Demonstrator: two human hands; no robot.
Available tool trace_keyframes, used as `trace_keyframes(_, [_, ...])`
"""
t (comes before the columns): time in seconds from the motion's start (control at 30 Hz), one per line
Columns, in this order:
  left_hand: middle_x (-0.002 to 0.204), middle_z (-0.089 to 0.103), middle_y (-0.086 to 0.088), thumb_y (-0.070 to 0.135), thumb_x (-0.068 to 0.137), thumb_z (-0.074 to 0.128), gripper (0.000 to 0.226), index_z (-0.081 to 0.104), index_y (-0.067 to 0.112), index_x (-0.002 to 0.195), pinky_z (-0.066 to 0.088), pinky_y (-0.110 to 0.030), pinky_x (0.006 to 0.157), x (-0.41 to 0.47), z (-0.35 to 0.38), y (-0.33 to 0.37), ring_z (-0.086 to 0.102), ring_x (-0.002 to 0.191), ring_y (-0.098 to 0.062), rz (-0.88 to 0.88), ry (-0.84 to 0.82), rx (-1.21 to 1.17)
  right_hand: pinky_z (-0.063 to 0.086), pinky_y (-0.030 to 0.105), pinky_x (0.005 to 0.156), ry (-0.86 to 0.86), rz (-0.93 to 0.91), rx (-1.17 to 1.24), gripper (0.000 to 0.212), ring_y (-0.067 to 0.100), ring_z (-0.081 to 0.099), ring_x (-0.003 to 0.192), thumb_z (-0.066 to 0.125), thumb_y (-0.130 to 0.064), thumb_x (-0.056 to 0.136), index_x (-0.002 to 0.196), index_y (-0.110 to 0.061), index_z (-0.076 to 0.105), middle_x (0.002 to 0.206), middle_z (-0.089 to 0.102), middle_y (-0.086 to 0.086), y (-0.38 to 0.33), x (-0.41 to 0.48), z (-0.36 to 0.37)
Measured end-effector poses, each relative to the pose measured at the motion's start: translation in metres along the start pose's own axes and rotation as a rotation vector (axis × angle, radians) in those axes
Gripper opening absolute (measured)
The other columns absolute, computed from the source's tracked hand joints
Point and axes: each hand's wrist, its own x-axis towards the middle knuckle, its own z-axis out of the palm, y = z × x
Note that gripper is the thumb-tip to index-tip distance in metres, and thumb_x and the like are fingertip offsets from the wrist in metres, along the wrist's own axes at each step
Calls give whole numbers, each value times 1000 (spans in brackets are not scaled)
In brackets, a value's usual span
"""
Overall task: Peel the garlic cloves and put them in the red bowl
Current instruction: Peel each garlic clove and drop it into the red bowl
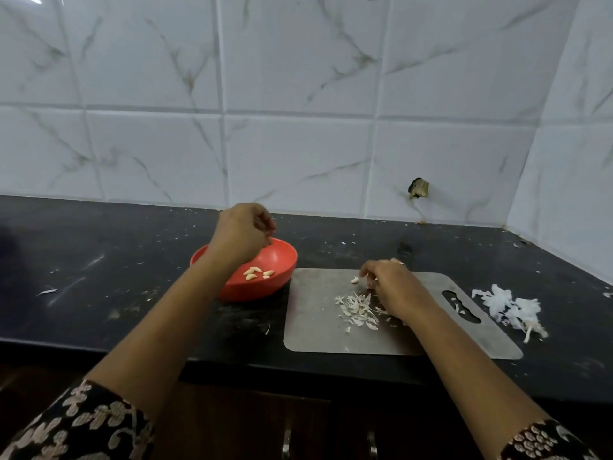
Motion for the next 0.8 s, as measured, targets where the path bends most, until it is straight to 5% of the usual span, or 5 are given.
trace_keyframes(0.2, [76,67,-2,-16,76,54,39,58,22,69,54,-25,69,-32,40,38,61,63,-11,144,-103,-188,51,31,92,137,70,235,25,17,63,102,54,-10,97,115,-18,69,118,68,4,10,-5,-10])
trace_keyframes(0.47, [87,72,4,12,83,70,17,66,28,82,57,-28,78,-38,109,29,67,82,-9,119,-334,33,37,36,90,80,-5,-163,20,17,57,108,53,-29,98,108,-37,68,112,66,-10,6,-14,-13])
trace_keyframes(0.57, [94,73,6,16,87,67,12,70,24,95,43,-3,61,-36,118,27,63,85,-3,93,-335,79,34,38,94,79,11,-164,20,15,56,111,52,-32,98,109,-38,68,114,65,-11,6,-13,-14])
trace_keyframes(0.67, [95,71,10,23,88,67,11,70,27,98,34,-2,50,-34,122,22,56,76,4,117,-293,112,33,38,93,72,19,-155,20,16,55,109,52,-30,98,106,-37,69,113,65,-11,7,-10,-12])
trace_keyframes(0.8, [91,72,8,27,87,70,10,71,26,97,36,2,55,-32,128,15,55,67,3,124,-284,93,33,38,90,68,9,-151,15,17,54,107,52,-27,98,105,-33,65,111,62,-7,3,-8,-9])
